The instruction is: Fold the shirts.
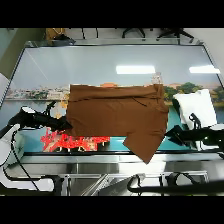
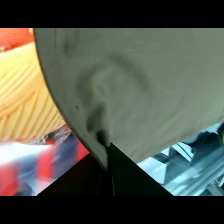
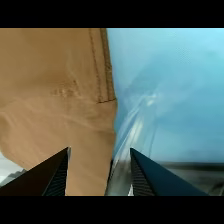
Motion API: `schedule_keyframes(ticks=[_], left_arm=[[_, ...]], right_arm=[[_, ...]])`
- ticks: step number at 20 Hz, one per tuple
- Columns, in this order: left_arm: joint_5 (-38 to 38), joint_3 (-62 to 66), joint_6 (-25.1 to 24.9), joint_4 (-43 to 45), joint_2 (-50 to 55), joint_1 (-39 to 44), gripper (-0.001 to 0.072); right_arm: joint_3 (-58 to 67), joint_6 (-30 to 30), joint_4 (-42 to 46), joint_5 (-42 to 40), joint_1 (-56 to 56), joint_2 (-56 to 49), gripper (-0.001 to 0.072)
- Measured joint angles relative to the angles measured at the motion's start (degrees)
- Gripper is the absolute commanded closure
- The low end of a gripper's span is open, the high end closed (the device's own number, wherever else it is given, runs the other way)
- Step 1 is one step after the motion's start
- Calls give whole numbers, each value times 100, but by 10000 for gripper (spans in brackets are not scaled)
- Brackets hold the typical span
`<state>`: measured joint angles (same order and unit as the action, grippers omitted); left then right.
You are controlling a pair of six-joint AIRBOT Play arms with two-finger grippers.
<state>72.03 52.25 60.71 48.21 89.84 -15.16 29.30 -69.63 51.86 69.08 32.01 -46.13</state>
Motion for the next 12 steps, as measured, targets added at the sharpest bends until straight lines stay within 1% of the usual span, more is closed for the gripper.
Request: schedule_keyframes(ticks=[2, 4, 5, 6, 7, 8, 10, 12], left_arm=[[133, 125, -7, -68, 17, 7, 696], [236, 195, -4, -101, 24, 9, 697], [256, 219, 4, -101, 31, 9, 697], [289, 229, 7, -114, 31, 9, 698], [323, 243, 9, -131, 31, 9, 699], [380, 251, 28, -131, 31, 11, 700], [474, 260, 79, -116, -28, 9, 700], [560, 264, 243, 76, -221, 11, 700]], right_arm=[[-166, 42, -22, -105, -72, -103, 281], [-251, 177, -247, -94, -254, -308, 283], [-275, 282, -385, -109, -391, -444, 325], [-297, 407, -538, -138, -535, -579, 561], [-313, 542, -629, -210, -675, -708, 680], [-313, 654, -721, -219, -785, -800, 696], [-236, 804, -804, -203, -914, -846, 697], [-101, 721, -684, -55, -905, -673, 697]])
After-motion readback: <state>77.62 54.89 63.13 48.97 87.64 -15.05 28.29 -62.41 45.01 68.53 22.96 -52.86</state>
